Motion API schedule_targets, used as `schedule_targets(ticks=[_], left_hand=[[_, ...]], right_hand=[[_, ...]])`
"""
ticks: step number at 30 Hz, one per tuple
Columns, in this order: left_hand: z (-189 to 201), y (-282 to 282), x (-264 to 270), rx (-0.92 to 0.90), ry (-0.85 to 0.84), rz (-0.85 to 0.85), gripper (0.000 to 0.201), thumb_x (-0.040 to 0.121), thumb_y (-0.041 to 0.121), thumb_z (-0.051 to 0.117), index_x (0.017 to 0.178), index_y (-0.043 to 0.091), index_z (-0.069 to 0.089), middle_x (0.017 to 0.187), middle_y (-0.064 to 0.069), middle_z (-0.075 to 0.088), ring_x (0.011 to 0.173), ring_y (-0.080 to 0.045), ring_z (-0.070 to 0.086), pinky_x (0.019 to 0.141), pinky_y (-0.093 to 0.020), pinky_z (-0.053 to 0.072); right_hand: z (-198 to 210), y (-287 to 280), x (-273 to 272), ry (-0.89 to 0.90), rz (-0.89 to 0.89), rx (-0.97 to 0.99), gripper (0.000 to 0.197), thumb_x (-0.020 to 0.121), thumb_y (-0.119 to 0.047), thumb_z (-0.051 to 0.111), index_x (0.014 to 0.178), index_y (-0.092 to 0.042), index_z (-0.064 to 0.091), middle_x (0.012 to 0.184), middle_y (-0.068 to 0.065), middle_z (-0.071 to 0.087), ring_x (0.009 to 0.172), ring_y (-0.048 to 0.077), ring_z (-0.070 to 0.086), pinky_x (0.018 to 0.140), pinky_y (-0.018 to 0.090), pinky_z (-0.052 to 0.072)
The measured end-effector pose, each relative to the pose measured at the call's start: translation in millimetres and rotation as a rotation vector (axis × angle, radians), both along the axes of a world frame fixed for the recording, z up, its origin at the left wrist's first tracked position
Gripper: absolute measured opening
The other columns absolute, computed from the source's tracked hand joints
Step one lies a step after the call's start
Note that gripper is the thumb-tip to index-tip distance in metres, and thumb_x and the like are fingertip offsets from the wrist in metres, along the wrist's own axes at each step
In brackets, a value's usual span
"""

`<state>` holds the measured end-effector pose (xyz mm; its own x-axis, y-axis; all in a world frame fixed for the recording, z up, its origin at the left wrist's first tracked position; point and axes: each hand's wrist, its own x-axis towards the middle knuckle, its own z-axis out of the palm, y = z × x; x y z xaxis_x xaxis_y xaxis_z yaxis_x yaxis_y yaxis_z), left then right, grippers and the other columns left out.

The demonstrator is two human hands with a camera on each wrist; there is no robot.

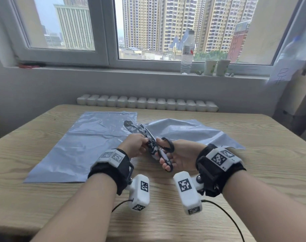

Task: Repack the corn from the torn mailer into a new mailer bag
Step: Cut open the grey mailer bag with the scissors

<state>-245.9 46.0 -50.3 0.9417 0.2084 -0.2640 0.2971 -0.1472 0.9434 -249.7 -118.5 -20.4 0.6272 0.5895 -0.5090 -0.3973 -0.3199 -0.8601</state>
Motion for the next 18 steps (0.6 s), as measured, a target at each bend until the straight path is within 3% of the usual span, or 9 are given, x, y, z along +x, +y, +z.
schedule_targets(ticks=[4, 8, 10, 13, 16, 18], left_hand=[[3.2, 3.6, -3.6, -0.012, 0.041, -0.03, 0.028, 0.098, 0.005, 0.041, 0.072, 0.012, 0.047, 0.061, -0.004, 0.045, 0.049, -0.011, 0.038, 0.045, -0.018, 0.026], [3.7, 4.6, -4.2, -0.054, 0.087, -0.019, 0.029, 0.099, 0.007, 0.038, 0.072, 0.012, 0.047, 0.06, -0.003, 0.044, 0.05, -0.01, 0.033, 0.04, -0.016, 0.023], [3.3, 5.3, -4.9, -0.07, 0.122, -0.019, 0.03, 0.097, 0.007, 0.039, 0.069, 0.012, 0.047, 0.052, -0.001, 0.047, 0.05, -0.009, 0.031, 0.042, -0.017, 0.022], [3.7, 8.6, -1.4, -0.086, 0.119, 0.07, 0.029, 0.089, 0.019, 0.044, 0.061, 0.017, 0.044, 0.048, 0.004, 0.043, 0.047, -0.01, 0.028, 0.045, -0.019, 0.021], [2.2, 11.6, 6.9, -0.051, 0.074, 0.212, 0.032, 0.091, 0.039, 0.049, 0.071, 0.015, 0.052, 0.061, 0.001, 0.043, 0.048, -0.012, 0.035, 0.047, -0.021, 0.029], [0.1, 8.4, 12.5, -0.054, 0.093, 0.206, 0.026, 0.092, 0.039, 0.049, 0.082, 0.015, 0.054, 0.063, 0.001, 0.044, 0.051, -0.013, 0.037, 0.048, -0.022, 0.03]], right_hand=[[-3.2, 6.5, -0.8, -0.063, -0.06, -0.017, 0.05, 0.088, -0.048, 0.058, 0.11, -0.003, 0.054, 0.079, 0.009, 0.053, 0.055, 0.013, 0.05, 0.044, 0.019, 0.048], [-2.9, 6.2, -3.4, -0.163, -0.109, 0.036, 0.032, 0.095, -0.027, 0.055, 0.102, 0.003, 0.056, 0.057, 0.002, 0.058, 0.037, 0.005, 0.044, 0.035, 0.013, 0.039], [-1.5, 3.8, -3.0, -0.242, -0.107, 0.01, 0.032, 0.095, -0.025, 0.055, 0.104, 0.006, 0.058, 0.059, 0.004, 0.057, 0.038, 0.006, 0.041, 0.036, 0.014, 0.035], [0.1, 0.5, -3.6, -0.292, -0.068, -0.051, 0.03, 0.094, -0.026, 0.057, 0.092, 0.003, 0.06, 0.06, 0.008, 0.047, 0.04, 0.009, 0.039, 0.038, 0.015, 0.033], [2.8, -2.6, -4.7, -0.277, -0.053, -0.064, 0.03, 0.094, -0.028, 0.057, 0.091, 0.001, 0.06, 0.062, 0.008, 0.047, 0.04, 0.008, 0.042, 0.039, 0.014, 0.037], [4.1, -4.2, -5.2, -0.262, -0.039, -0.064, 0.032, 0.093, -0.031, 0.058, 0.096, 0.001, 0.061, 0.066, 0.006, 0.05, 0.045, 0.009, 0.045, 0.042, 0.014, 0.04]])
